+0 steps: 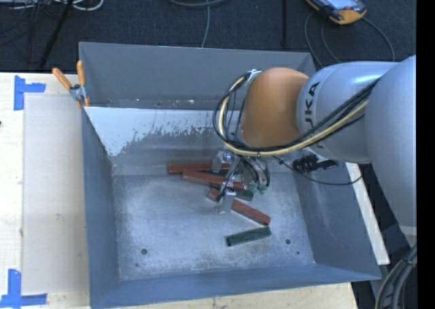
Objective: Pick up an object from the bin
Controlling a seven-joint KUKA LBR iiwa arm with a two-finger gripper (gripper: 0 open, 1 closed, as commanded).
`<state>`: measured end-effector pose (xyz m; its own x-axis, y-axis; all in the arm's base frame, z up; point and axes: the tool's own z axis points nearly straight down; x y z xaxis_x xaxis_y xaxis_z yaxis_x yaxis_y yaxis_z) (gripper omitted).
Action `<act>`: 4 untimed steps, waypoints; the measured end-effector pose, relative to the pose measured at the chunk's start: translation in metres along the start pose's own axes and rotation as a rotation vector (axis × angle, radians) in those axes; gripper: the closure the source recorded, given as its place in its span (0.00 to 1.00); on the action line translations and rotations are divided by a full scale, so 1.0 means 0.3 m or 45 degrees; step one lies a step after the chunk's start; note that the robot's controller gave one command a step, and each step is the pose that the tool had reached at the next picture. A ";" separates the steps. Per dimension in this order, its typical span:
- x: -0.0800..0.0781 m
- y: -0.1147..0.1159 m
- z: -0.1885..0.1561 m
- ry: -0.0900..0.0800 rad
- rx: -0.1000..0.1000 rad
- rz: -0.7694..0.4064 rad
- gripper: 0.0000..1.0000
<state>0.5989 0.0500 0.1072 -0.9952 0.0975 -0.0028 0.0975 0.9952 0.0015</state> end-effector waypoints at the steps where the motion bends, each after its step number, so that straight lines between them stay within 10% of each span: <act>1: -0.062 -0.075 0.127 0.002 0.001 -0.035 0.00; 3: -0.062 -0.078 0.124 0.001 0.001 -0.021 0.00; 4: -0.063 -0.078 0.118 -0.002 -0.001 -0.005 1.00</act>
Offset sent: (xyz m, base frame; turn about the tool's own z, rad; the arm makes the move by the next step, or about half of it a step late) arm 0.0118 -0.0324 -0.0372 0.0449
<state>0.6157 0.0250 0.0718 -0.9956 0.0939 -0.0041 0.0939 0.9956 0.0024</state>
